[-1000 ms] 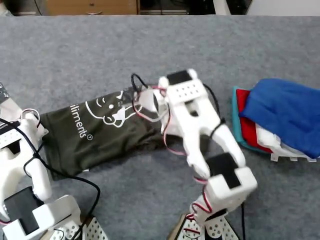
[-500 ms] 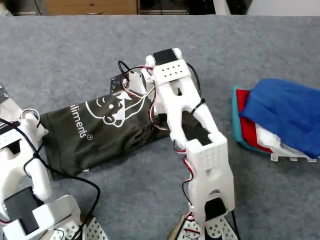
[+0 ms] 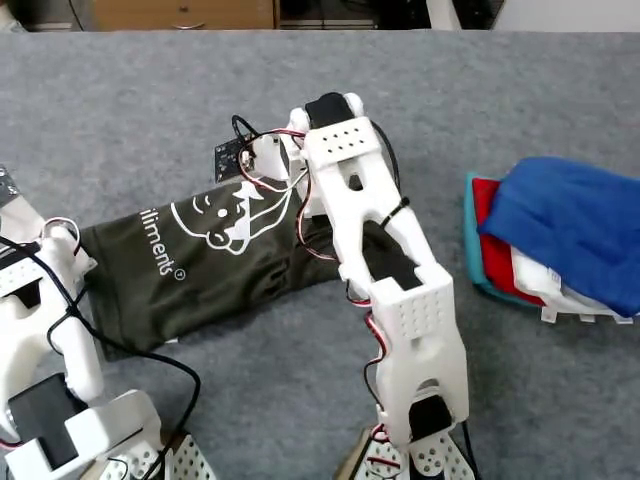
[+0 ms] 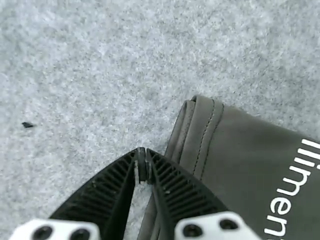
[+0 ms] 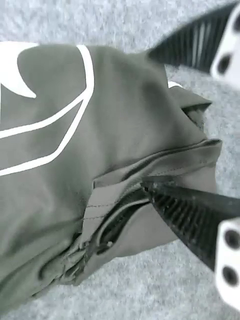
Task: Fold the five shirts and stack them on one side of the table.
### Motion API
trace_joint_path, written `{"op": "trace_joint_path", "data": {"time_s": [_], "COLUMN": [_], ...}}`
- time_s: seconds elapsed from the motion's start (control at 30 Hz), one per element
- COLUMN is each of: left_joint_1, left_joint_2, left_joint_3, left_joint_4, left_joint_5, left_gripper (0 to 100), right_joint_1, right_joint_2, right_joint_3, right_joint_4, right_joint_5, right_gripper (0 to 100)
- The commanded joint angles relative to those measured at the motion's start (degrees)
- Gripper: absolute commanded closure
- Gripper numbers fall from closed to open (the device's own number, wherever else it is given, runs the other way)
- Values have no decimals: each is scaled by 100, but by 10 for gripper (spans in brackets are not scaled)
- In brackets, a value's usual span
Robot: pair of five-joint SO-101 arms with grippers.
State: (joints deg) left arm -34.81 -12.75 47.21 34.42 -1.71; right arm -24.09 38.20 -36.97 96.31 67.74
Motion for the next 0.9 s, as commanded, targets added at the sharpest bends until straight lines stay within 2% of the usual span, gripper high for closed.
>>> {"op": "trace_joint_path", "data": {"time_s": [0.0, 0.07, 0.17, 0.23, 0.33, 0.53, 0.73, 0.87], "left_joint_1": [0, 0, 0, 0, 0, 0, 0, 53], "left_joint_2": [-22, -22, -22, -22, -22, -22, -22, -31], "left_joint_3": [-114, -114, -114, -114, -114, -114, -114, -114], "left_joint_4": [-79, -79, -79, -79, -79, -79, -79, -79], "left_joint_5": [-44, -44, -44, -44, -44, -35, -35, -35], "left_gripper": [981, 981, 981, 981, 981, 981, 981, 981], "right_joint_1": [75, 101, 145, 136, 154, 637, 1200, 1376], "right_joint_2": [-224, -470, -1095, -1613, -2237, -2334, -1631, -1182], "right_joint_3": [-453, -374, 163, 848, 2079, 3881, 3873, 3371], "right_joint_4": [598, 615, 615, 607, 475, -967, -2523, -2980], "right_joint_5": [53, -132, -501, -571, -571, -589, -589, -589], "right_gripper": [683, 775, 994, 963, 995, 995, 994, 994]}}
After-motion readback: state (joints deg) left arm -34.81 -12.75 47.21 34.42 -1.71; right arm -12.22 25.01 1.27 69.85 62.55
